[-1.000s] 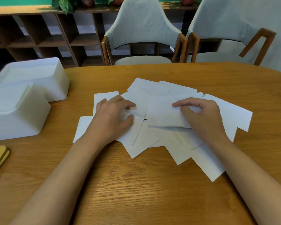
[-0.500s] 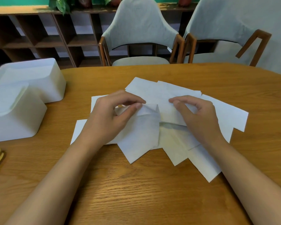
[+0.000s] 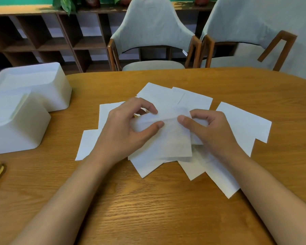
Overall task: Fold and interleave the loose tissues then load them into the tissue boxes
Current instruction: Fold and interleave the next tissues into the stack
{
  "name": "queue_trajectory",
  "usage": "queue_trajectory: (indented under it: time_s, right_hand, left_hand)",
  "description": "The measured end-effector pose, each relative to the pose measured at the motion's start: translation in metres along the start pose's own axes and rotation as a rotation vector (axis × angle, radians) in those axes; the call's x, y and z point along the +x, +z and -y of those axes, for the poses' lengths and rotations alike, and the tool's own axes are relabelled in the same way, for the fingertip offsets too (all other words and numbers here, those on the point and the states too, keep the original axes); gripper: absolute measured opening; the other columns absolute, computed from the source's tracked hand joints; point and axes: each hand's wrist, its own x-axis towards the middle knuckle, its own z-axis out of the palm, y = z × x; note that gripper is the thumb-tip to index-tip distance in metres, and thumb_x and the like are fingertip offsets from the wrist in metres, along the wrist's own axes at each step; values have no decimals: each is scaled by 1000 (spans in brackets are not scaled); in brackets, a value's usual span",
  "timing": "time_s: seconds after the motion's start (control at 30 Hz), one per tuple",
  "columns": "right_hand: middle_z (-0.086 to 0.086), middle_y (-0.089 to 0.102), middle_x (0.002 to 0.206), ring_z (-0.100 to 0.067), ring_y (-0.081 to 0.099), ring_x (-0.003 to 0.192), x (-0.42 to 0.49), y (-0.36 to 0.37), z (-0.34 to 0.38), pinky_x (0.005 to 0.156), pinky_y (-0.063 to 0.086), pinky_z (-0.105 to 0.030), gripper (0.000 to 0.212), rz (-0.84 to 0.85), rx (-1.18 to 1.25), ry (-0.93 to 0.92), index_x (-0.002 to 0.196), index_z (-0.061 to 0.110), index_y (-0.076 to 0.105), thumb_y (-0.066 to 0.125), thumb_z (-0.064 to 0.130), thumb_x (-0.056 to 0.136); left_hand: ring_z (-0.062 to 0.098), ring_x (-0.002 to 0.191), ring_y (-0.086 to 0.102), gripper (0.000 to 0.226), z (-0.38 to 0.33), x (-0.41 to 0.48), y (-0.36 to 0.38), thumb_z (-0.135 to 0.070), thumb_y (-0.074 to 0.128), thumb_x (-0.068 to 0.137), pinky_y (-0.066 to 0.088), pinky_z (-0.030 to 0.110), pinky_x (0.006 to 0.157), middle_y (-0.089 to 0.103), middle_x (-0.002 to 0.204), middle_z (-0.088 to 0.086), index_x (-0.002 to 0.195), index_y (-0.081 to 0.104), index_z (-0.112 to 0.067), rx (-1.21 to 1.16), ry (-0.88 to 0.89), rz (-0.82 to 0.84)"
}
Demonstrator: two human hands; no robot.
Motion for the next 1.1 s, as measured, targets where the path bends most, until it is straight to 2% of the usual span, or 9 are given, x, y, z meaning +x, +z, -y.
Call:
queue_trajectory:
  time_s: [0.13,0.3,0.43,0.53,0.67,0.77,0.9,1.03,1.1]
  right_hand:
    - [12,75,86,-4,69,84,1,-6,1,67,50,-14,17,-25,31,22,84,18,77,71,32,91]
    - [19,74,81,3,68,80,0,-7,5,67,50,-11,15,-16,41,29,81,17,76,72,27,91]
    - [31,70,88,11,63,92,1,-6,4,81,48,-14,20,-70,-34,14,84,31,74,72,50,83]
    - [31,69,103,8,61,104,1,-9,2,93,50,-30,40,-52,-99,-6,97,38,74,69,71,76]
    - [30,65,118,1,57,115,0,-10,4,96,52,-41,45,77,-116,-57,107,44,72,63,72,73]
    - [22,68,119,-3,61,114,-4,-6,8,87,55,-27,41,141,-23,-82,109,40,73,67,63,75]
    - [10,73,107,-12,69,102,-7,-1,10,73,58,-25,31,142,68,-71,110,25,72,73,39,83]
    - [5,74,101,-15,71,97,-6,-5,9,74,58,-25,25,128,81,-63,103,19,73,73,37,86]
    - [9,74,100,-9,70,97,-4,-5,11,77,54,-19,25,109,69,-65,99,21,75,70,44,89]
  left_hand:
    - [15,104,66,19,7,-1,3,-21,82,89,53,29,88,70,110,-11,106,73,-20,20,19,24]
    - [12,107,68,5,8,-1,4,-16,78,93,53,24,89,73,108,-7,96,76,-17,39,52,0]
    - [15,119,63,6,3,0,-1,-18,79,90,46,20,95,69,119,-9,91,73,-20,9,5,25]
    - [19,98,71,7,-3,1,-7,-6,72,86,53,28,85,75,95,-6,85,70,-14,-264,-98,109]
    - [7,71,63,17,-12,1,-8,8,70,86,47,12,71,68,73,-6,80,66,-8,-449,-173,139]
    - [3,66,62,20,-15,2,-7,11,69,90,46,10,69,69,67,-5,82,68,-7,-453,-232,126]
    - [10,75,69,11,-10,4,-4,-3,78,90,53,20,76,75,78,-6,87,75,-13,-389,-229,23]
    - [11,89,73,7,-9,6,-9,-10,81,89,56,23,85,78,92,-8,93,79,-15,-356,-214,12]
    - [9,88,72,6,-11,6,-15,-15,82,87,54,18,80,79,90,-7,92,80,-18,-446,-244,98]
